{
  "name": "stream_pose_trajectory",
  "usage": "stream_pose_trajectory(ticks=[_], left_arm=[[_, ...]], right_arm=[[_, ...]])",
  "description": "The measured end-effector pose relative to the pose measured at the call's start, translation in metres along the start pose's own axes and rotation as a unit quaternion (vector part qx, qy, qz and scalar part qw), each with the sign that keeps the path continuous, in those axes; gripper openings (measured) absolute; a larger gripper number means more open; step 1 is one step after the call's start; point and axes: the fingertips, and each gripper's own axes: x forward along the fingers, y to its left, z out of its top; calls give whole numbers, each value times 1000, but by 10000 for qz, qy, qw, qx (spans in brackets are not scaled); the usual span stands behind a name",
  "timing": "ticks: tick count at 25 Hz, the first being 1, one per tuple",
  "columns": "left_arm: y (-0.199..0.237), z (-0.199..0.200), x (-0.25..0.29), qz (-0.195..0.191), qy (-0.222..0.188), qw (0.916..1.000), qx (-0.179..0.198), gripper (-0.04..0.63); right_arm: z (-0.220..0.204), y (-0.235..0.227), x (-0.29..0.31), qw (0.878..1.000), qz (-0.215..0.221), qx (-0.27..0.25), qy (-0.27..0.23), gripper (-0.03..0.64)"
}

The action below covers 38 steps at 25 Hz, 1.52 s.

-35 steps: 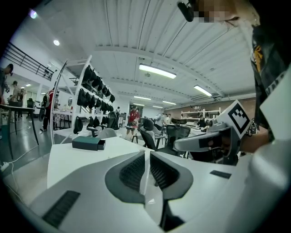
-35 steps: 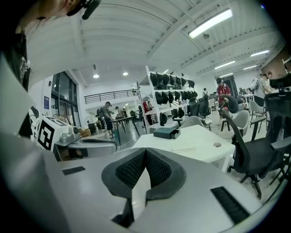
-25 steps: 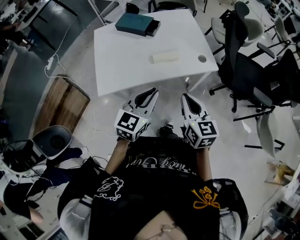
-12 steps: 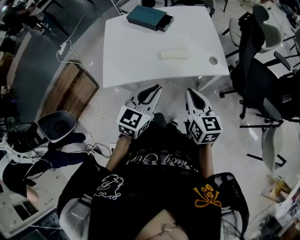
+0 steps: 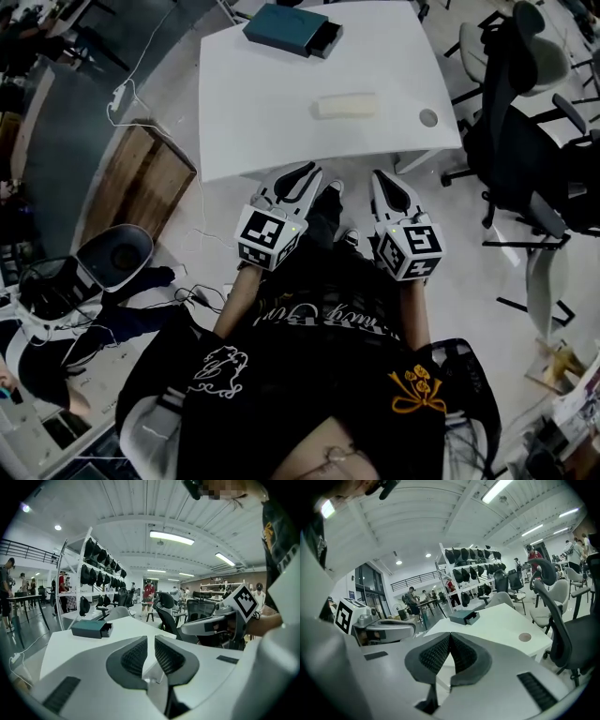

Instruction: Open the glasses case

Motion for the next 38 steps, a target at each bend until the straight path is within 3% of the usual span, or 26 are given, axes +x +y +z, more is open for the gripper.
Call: stream_pose_trajectory(ticks=[12,18,23,30,38], left_arm=[[85,-11,82,-308,387,9988,70,49],[122,-48,121,-508,727,9959,-167,94],[140,-87,155,-714,1133,9905,-322,152],[151,-136,186,-863,1787,9800,-123,156],[168,-154,218,-954,2067,9737,130,158]], right_arm=[[18,-50,99,9971,-262,-472,527,14],[11,-79,156,9924,-252,-883,817,15],[-18,-109,204,9802,-171,-1362,1426,49],[-52,-131,240,9423,-56,-2526,2194,155],[-78,-149,262,8582,191,-4075,3117,245]])
